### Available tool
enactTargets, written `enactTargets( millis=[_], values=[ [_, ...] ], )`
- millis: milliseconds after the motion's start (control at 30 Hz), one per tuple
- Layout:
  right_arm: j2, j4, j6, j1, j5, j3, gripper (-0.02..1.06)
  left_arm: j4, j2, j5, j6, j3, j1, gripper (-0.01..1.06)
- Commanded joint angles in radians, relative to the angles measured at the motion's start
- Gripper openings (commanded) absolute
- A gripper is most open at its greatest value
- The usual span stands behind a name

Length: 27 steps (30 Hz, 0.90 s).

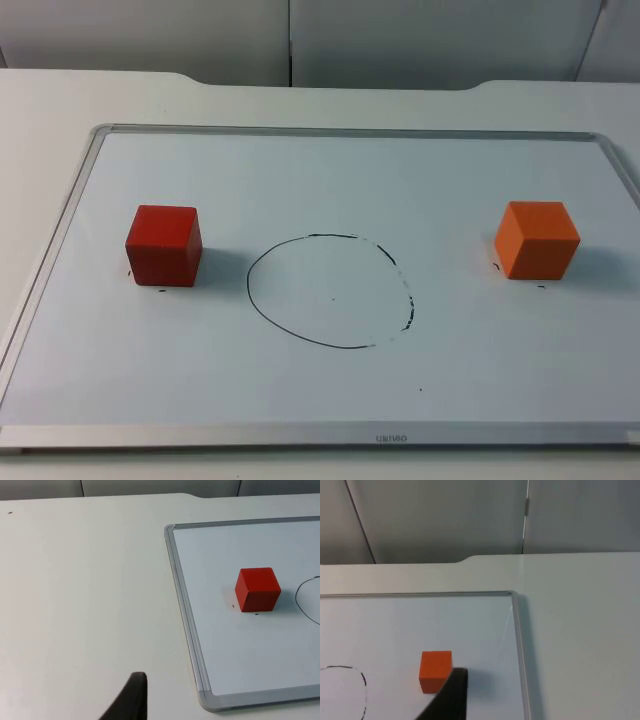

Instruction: Pick up one cube with the left hand and another cube with the right hand. First place the cube in the right hand at the target position, then stack the cube in the left hand on top.

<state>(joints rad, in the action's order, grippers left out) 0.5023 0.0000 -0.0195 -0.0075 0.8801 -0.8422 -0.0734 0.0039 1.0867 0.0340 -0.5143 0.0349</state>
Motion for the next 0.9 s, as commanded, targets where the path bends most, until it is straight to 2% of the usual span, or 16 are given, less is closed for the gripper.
enactTargets(
  millis=[0,267,467,667,800,867],
  values=[
    [0.074,0.005,-0.005,-0.007,-0.037,-0.048,1.04,-0.009,-0.004,-0.011,0.003,0.001,-0.003,1.05],
    [0.392,0.076,-0.040,-0.007,-0.043,-0.249,1.04,-0.009,-0.004,-0.011,0.003,0.001,-0.003,1.05],
    [0.555,0.116,-0.043,-0.007,-0.042,-0.325,1.04,-0.009,-0.004,-0.011,0.003,0.001,-0.003,1.05],
    [0.750,0.129,-0.051,0.082,-0.052,-0.364,1.04,-0.009,-0.004,-0.011,0.003,0.001,-0.003,1.05],
    [0.854,0.087,0.008,0.150,-0.072,-0.364,1.04,-0.009,-0.004,-0.011,0.003,0.001,-0.003,1.05],
    [0.941,-0.007,0.125,0.205,-0.077,-0.364,1.04,-0.009,-0.004,-0.011,0.003,0.001,-0.003,1.05]
  ],
)
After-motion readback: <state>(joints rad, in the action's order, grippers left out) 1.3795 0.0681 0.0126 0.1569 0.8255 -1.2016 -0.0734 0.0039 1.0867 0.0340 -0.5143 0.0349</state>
